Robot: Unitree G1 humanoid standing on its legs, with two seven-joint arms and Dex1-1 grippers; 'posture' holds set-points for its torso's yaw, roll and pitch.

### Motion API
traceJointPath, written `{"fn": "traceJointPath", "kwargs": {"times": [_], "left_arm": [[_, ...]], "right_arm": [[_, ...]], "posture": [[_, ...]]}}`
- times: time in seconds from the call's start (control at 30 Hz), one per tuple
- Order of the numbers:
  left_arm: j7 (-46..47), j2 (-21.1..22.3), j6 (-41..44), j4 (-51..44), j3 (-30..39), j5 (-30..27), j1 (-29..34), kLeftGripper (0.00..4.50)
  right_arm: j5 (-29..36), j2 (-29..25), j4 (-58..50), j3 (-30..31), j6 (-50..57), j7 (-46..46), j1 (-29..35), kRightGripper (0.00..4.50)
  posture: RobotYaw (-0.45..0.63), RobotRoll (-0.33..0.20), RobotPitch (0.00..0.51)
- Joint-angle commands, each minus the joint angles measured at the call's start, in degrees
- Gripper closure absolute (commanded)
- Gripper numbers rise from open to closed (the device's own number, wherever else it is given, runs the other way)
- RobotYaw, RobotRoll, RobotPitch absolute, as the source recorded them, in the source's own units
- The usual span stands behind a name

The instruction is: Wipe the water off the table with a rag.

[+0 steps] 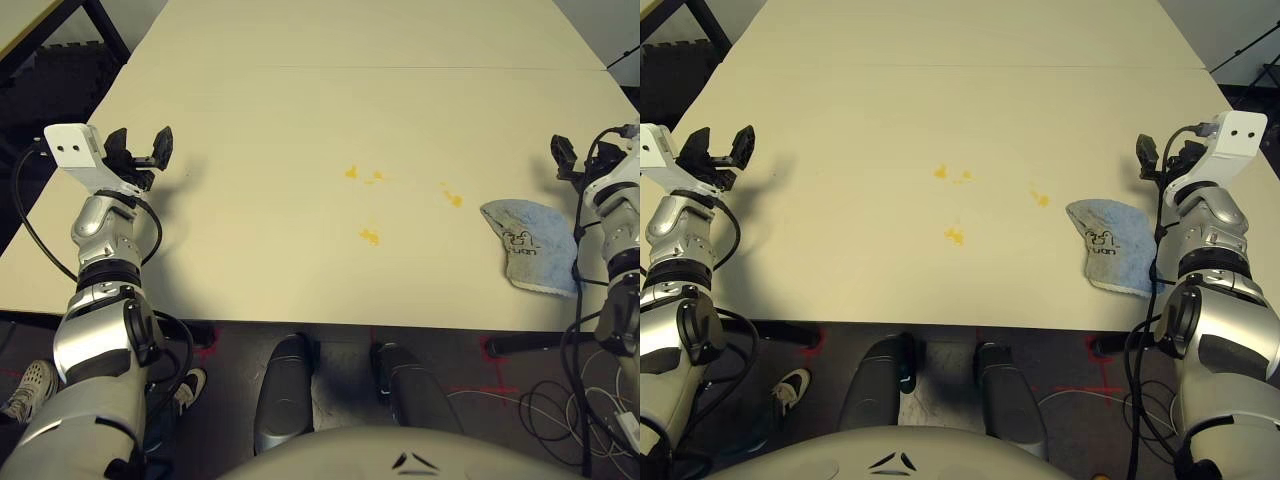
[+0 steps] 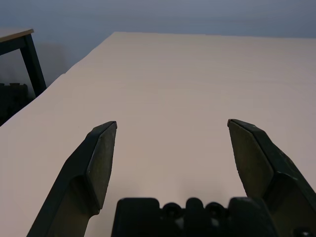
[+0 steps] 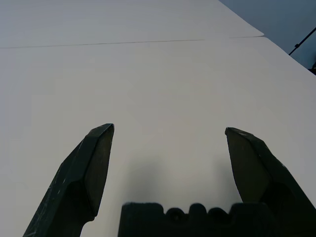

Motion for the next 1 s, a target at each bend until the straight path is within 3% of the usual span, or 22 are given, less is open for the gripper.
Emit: {"fn": "traceJointPath", "kwargs": {"times": [0.03, 0.37, 0.7, 1.0], "left_arm": [[-1.15, -0.34, -0.77, -0.34, -0.56, -0.25, 0.09, 0.0], [-2.09, -2.35, -0.47, -0.18, -1.47, -0.1, -0.97, 0.0], [-3.04, -2.03, 0.04, 0.58, -1.68, -0.59, -2.41, 0.0], [-16.66, -2.31, 5.86, -5.65, -2.63, -3.93, 0.56, 0.0]], "right_arm": [[0.07, -0.39, 0.26, 0.19, -0.34, 0.32, 0.29, 0.02], [0.47, -1.52, -0.57, -0.26, -0.33, 1.09, 1.17, 0.02], [0.57, -0.49, -0.49, -0.43, -0.58, 0.57, 1.73, 0.02], [0.36, 0.22, 0.14, -0.26, -0.71, -0.19, 0.78, 0.02]], "posture": [[0.15, 0.0, 0.178], [0.09, 0.0, 0.196], [0.09, 0.0, 0.176], [0.14, 0.0, 0.155]]}}
